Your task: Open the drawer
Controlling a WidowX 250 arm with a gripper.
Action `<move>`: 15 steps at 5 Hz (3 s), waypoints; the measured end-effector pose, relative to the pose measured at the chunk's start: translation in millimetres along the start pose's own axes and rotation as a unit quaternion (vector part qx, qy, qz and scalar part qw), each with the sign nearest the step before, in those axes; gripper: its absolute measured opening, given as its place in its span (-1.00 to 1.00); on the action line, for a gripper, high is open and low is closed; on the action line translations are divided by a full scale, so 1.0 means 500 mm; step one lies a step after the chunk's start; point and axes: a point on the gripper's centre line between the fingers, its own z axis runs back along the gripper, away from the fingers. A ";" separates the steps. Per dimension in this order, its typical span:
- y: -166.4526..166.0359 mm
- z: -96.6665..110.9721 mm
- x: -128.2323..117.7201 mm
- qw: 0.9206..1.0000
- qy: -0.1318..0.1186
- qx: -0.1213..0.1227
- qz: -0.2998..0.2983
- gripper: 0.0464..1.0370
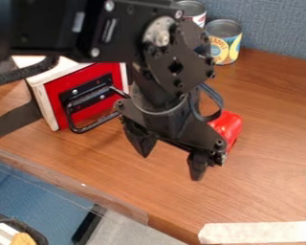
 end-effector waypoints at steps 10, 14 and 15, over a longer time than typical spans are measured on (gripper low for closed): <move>0.242 -0.127 0.113 0.988 0.062 0.123 -0.067 0.93; 0.286 -0.195 0.080 0.980 0.124 0.127 -0.092 0.82; 0.289 -0.210 0.074 0.979 0.131 0.131 -0.081 0.23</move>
